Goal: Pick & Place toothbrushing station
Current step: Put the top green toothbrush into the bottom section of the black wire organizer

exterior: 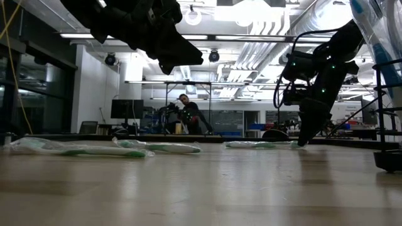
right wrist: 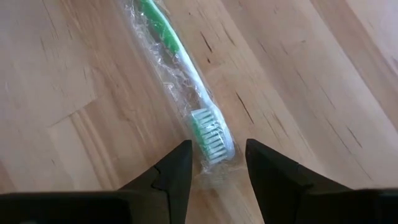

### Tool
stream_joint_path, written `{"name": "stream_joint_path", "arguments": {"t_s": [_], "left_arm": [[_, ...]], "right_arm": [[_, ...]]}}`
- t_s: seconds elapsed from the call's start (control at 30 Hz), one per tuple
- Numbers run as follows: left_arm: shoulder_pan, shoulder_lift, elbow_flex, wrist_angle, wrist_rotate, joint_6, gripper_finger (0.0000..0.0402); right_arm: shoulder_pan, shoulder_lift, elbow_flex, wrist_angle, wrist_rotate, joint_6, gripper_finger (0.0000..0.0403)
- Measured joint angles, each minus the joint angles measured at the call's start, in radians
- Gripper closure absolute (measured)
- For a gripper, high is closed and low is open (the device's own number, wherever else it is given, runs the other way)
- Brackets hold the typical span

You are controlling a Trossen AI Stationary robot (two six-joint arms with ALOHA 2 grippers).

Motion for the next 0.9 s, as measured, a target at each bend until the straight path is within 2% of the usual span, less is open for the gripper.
{"name": "stream_joint_path", "arguments": {"t_s": [0.13, 0.47, 0.9], "left_arm": [[0.0, 0.0, 0.0, 0.0, 0.0, 0.0, 0.0305], [0.0, 0.0, 0.0, 0.0, 0.0, 0.0, 0.0305], [0.0, 0.0, 0.0, 0.0, 0.0, 0.001, 0.0305]], "right_arm": [[0.0, 0.0, 0.0, 0.0, 0.0, 0.0, 0.0284], [0.0, 0.0, 0.0, 0.0, -0.003, 0.0, 0.0389], [0.0, -0.001, 0.001, 0.0, -0.004, 0.023, 0.0399]]}}
